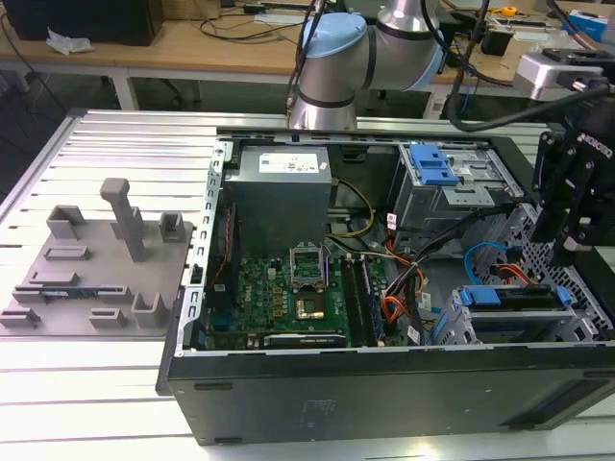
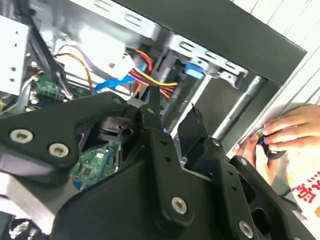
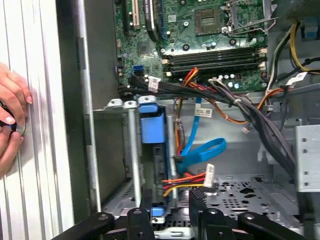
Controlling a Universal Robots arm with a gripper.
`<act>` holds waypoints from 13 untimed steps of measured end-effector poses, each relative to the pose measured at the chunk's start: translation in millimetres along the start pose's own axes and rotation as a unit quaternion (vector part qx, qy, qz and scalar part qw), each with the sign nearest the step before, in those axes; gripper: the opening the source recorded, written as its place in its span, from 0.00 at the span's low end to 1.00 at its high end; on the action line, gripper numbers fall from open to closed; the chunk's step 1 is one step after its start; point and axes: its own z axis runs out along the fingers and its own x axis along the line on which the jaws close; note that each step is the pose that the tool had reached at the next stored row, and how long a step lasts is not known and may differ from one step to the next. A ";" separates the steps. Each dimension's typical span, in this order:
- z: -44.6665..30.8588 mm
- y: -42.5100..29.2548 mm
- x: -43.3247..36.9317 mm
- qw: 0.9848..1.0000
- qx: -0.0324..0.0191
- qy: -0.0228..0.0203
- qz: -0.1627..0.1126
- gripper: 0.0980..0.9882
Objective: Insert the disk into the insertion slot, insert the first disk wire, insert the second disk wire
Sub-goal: 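Insert the second disk wire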
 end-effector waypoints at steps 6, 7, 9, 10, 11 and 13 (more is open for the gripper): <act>-2.5 12.0 -12.9 0.999 -0.007 0.049 -0.009 0.37; -2.5 13.5 -13.5 0.999 -0.006 0.052 -0.013 0.37; -2.3 14.8 -14.6 0.998 -0.004 0.055 -0.020 0.37; -1.9 15.5 -15.5 0.998 -0.003 0.056 -0.027 0.37; -1.7 16.1 -16.0 0.998 -0.002 0.057 -0.031 0.37; -1.2 18.4 -17.4 0.998 0.000 0.059 -0.038 0.37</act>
